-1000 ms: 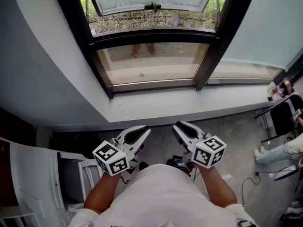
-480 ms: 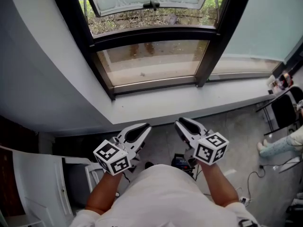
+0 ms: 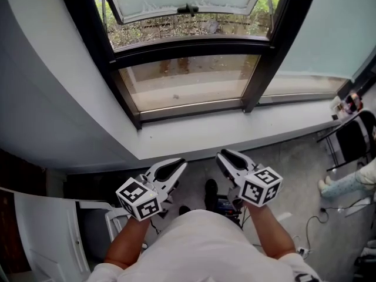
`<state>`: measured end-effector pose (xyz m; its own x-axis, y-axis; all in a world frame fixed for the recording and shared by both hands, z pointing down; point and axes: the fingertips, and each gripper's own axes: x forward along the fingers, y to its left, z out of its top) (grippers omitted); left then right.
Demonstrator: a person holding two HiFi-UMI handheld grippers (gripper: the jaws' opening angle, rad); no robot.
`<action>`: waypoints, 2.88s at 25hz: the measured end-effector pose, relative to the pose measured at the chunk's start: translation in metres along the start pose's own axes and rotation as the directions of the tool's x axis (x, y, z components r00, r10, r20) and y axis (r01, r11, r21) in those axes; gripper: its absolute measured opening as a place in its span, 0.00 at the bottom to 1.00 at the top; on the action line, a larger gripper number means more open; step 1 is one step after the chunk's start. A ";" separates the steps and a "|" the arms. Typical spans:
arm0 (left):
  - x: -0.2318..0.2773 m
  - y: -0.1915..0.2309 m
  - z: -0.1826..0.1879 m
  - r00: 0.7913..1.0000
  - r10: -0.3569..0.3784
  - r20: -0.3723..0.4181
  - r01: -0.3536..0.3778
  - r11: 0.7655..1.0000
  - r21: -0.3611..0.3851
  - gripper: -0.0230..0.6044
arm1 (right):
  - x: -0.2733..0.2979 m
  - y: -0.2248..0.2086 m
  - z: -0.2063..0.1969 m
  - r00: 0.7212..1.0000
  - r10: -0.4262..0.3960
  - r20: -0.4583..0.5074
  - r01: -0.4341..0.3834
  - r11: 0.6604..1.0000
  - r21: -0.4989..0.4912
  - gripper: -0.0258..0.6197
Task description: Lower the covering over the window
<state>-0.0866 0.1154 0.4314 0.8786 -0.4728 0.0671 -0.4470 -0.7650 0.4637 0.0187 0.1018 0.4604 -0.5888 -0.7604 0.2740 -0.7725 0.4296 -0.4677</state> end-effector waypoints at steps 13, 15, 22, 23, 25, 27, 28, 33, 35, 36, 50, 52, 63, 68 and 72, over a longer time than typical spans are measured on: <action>0.082 0.071 0.036 0.994 0.100 0.032 -0.100 0.995 -0.018 0.10 | 0.073 -0.084 0.058 0.996 0.067 -0.051 -0.069 0.997 -0.023 0.18; 0.099 0.080 0.046 0.992 0.115 0.042 -0.114 0.993 -0.019 0.10 | 0.085 -0.099 0.073 0.994 0.088 -0.064 -0.090 0.995 -0.031 0.18; 0.145 0.111 0.068 0.983 0.172 0.067 -0.170 0.985 -0.030 0.10 | 0.120 -0.137 0.109 0.984 0.148 -0.100 -0.154 0.986 -0.059 0.18; 0.151 0.114 0.069 0.981 0.179 0.069 -0.177 0.984 -0.032 0.10 | 0.123 -0.141 0.112 0.982 0.157 -0.106 -0.164 0.985 -0.059 0.18; 0.163 0.120 0.072 0.979 0.191 0.072 -0.189 0.981 -0.035 0.10 | 0.128 -0.149 0.119 0.979 0.172 -0.112 -0.180 0.981 -0.065 0.18; 0.174 0.124 0.075 0.977 0.199 0.077 -0.197 0.980 -0.034 0.10 | 0.132 -0.158 0.125 0.976 0.182 -0.116 -0.192 0.979 -0.075 0.18; 0.178 0.125 0.076 0.976 0.204 0.079 -0.201 0.979 -0.035 0.10 | 0.134 -0.162 0.128 0.975 0.187 -0.118 -0.197 0.977 -0.077 0.18; 0.190 0.132 0.076 0.972 0.222 0.078 -0.220 0.975 -0.039 0.10 | 0.143 -0.170 0.137 0.969 0.211 -0.126 -0.222 0.972 -0.082 0.18; 0.193 0.135 0.076 0.971 0.226 0.078 -0.224 0.974 -0.042 0.10 | 0.147 -0.171 0.138 0.968 0.215 -0.128 -0.227 0.970 -0.088 0.18; 0.194 0.136 0.077 0.971 0.226 0.078 -0.223 0.974 -0.041 0.10 | 0.148 -0.170 0.139 0.968 0.217 -0.129 -0.230 0.969 -0.091 0.18; 0.180 0.154 0.101 0.989 0.145 0.042 -0.145 0.989 -0.002 0.10 | 0.165 -0.153 0.156 0.989 0.132 -0.062 -0.139 0.982 -0.127 0.18; 0.175 0.157 0.104 0.991 0.131 0.032 -0.132 0.991 0.006 0.10 | 0.169 -0.149 0.155 0.992 0.116 -0.054 -0.122 0.985 -0.119 0.18; 0.140 0.178 0.110 0.998 0.068 -0.007 -0.068 0.997 0.028 0.10 | 0.185 -0.119 0.146 0.999 0.044 -0.023 -0.046 0.991 -0.122 0.18; 0.143 0.186 0.118 0.996 0.085 0.017 -0.086 0.996 0.028 0.10 | 0.190 -0.123 0.152 0.999 0.039 -0.026 -0.042 0.988 -0.145 0.18; 0.149 0.190 0.124 0.993 0.104 0.047 -0.105 0.994 0.019 0.10 | 0.194 -0.126 0.162 0.998 0.054 -0.037 -0.060 0.984 -0.168 0.18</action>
<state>-0.0612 -0.1549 0.4206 0.8185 -0.5697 0.0739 -0.5399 -0.7190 0.4376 0.0402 -0.1788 0.4358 -0.6383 -0.7176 0.2787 -0.7648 0.5501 -0.3352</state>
